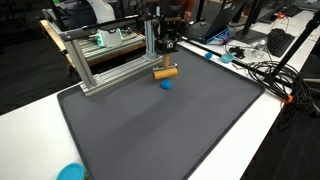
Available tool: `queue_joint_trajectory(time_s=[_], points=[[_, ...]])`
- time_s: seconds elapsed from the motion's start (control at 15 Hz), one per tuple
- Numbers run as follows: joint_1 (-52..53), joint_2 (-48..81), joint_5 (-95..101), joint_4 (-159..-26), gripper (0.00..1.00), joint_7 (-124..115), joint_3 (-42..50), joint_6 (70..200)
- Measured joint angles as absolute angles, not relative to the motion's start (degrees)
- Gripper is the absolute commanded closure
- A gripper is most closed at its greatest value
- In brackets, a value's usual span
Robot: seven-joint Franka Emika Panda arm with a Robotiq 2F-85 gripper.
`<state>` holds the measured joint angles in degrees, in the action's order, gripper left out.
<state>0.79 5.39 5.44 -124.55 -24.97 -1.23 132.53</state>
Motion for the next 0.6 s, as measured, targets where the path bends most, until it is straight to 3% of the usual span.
queue_joint_trajectory(time_s=[0.6], points=[[0.8,7.6,5.0,-124.5,0.78,-25.0,-0.6,134.6]])
